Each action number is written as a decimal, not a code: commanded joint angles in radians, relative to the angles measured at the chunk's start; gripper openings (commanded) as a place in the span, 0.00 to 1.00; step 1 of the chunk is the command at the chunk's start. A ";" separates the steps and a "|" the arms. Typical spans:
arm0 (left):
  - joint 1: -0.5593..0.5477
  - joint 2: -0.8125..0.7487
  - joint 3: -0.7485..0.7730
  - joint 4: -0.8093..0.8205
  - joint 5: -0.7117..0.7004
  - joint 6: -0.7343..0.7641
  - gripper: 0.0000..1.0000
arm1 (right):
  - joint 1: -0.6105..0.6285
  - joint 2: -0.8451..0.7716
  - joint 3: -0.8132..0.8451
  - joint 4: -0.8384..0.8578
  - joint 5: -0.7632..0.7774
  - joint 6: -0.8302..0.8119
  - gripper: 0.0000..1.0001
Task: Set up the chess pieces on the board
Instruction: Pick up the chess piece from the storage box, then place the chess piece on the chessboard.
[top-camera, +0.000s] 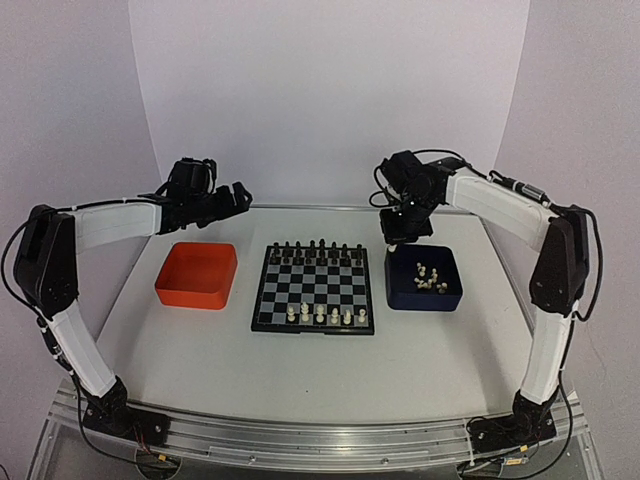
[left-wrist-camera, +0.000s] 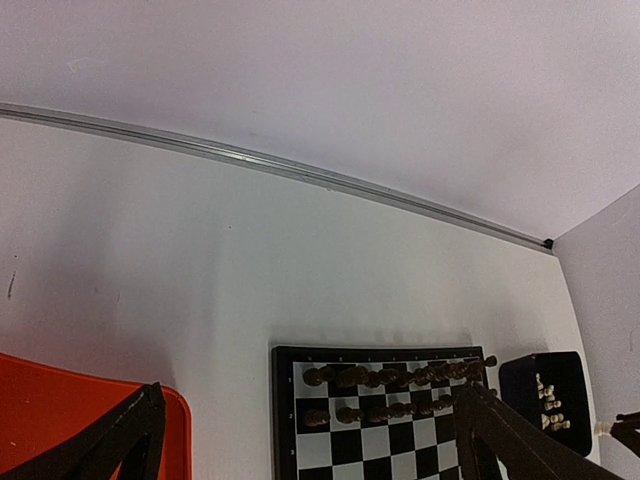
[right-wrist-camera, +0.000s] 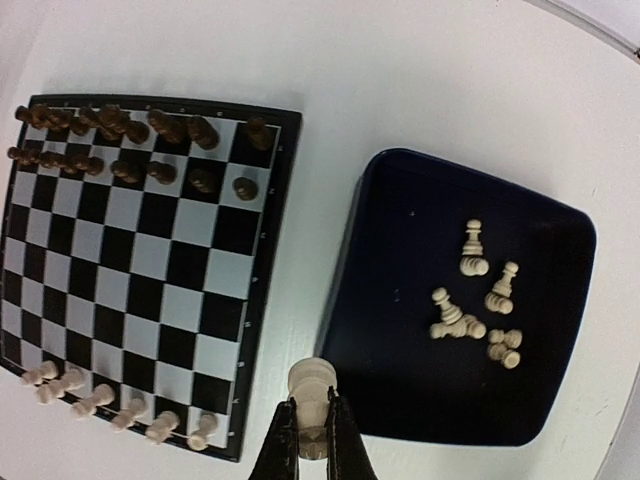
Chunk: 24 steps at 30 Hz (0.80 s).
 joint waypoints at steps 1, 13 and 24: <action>0.006 -0.076 0.007 -0.031 -0.004 0.013 1.00 | 0.086 0.062 0.113 -0.069 0.028 0.196 0.00; 0.007 -0.160 -0.066 -0.056 -0.037 -0.025 1.00 | 0.269 0.299 0.492 -0.162 0.072 0.377 0.00; 0.006 -0.252 -0.176 -0.062 -0.082 -0.104 1.00 | 0.378 0.488 0.736 -0.159 0.065 0.421 0.00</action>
